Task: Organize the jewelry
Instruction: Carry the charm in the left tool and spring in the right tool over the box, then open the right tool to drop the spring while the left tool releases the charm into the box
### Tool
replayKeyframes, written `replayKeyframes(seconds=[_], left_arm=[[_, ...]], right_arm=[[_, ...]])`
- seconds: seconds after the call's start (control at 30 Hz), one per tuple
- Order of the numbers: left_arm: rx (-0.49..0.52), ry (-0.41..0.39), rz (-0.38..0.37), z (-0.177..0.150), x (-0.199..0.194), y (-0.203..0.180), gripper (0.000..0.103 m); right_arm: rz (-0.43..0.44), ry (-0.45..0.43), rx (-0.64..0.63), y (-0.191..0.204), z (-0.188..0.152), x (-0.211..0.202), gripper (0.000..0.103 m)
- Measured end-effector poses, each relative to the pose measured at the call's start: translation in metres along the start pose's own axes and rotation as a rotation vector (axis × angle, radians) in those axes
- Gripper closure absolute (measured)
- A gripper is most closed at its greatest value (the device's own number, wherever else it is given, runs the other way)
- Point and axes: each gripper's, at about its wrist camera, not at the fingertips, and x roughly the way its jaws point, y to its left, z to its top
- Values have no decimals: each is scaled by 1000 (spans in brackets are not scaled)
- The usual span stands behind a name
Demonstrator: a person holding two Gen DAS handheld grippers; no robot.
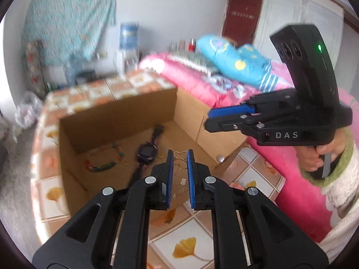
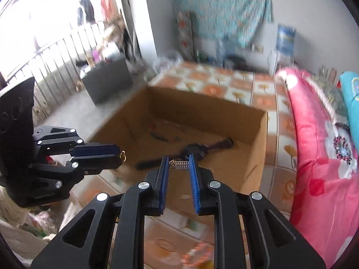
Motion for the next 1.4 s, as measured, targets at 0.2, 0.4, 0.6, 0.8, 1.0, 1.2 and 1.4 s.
replayKeyframes(seconds=[0.2,0.4,0.6,0.8,1.0,1.2,1.4], left_arm=[[-82,202,-49,9,71,17,92],[-136,316,-78,8,101,23,90],[-132,316,-75,8,106,20,81],[-117,279,-53,14,93,17,78],[-92,183,-17,16,52,11,63],[-75,88,38,-1,-14,10,39],[-62,-13,46,-33,-81,7,22]], right_arm=[[-62,124,-72,-19,17,42,84],[-114,160,-130,-28,23,68,84],[-111,114,-99,-38,26,64,74],[-110,75,-60,-45,27,53,73],[-104,-56,-8,-40,20,-1,66],[-62,-205,52,-22,-11,-62,48],[-43,-278,145,-3,-68,-94,41]])
